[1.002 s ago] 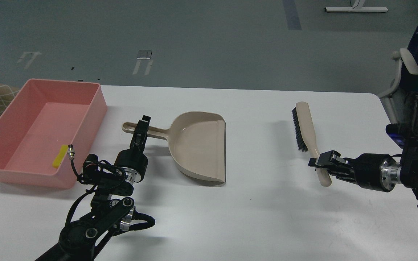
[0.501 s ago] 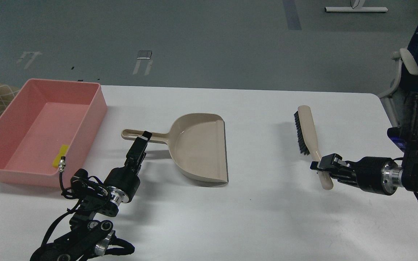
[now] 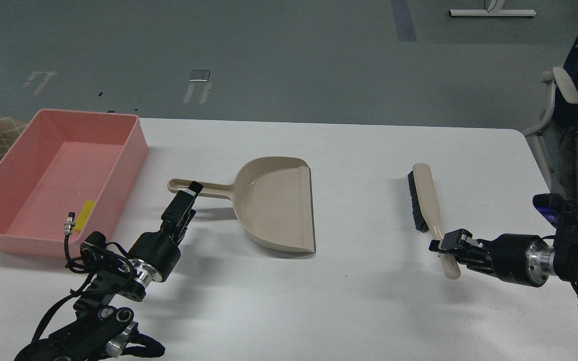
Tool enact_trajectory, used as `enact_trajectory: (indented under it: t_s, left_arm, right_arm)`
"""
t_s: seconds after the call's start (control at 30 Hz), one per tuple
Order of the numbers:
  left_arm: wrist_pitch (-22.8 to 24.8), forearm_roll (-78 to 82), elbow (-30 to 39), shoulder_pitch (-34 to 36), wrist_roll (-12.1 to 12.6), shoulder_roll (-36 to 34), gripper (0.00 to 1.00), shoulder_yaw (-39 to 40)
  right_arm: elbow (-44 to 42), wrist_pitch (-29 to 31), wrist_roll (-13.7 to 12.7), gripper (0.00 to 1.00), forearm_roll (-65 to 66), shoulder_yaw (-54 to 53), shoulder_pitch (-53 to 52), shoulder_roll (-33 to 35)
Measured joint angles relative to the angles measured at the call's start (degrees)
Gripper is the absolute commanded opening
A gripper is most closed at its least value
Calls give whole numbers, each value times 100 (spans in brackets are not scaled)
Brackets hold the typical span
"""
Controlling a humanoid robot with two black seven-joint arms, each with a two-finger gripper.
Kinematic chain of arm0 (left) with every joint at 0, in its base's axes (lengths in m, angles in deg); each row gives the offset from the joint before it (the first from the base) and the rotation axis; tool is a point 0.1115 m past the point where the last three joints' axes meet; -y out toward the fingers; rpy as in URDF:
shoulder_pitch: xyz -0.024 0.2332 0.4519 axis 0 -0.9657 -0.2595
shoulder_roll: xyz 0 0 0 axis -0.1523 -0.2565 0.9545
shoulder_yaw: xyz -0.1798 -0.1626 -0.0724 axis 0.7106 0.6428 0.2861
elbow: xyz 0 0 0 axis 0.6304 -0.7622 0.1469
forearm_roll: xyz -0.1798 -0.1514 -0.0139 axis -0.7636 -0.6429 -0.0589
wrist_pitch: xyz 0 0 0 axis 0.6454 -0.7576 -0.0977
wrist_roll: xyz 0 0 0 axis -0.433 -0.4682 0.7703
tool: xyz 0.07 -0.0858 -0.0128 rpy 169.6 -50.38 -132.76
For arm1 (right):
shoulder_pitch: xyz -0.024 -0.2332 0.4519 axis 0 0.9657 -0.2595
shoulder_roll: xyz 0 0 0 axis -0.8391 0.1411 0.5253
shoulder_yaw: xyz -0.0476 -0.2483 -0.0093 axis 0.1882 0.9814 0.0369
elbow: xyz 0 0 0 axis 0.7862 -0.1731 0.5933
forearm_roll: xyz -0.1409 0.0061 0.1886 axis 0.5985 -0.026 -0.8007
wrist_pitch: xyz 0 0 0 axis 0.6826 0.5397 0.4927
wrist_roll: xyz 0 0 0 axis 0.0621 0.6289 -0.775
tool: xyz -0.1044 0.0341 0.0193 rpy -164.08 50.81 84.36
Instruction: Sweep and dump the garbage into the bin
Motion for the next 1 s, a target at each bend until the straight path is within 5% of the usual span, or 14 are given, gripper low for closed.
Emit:
enact_trajectory:
  t_s: [0.2,0.67,0.8,1.0]
  left_arm:
    - [64,-92,84,-10,-24,-148,98,0]
    - [831,-132,1059,-812,-281,-1059,98,386]
    - [1428,-202,1552,-1314,-505,-1499,98,960]
    - [2308,-844,1823,-1539,-492,-1666,98,2285]
  right_arm:
    - [9,2,-14,92,-1,-83,8,40]
    - [634,5,75,96,-46,-154,111,1188]
    - [638,5,445,96,-179,-419,113,1650]
    - [398,4,553,96,-509,-1376,76,1806]
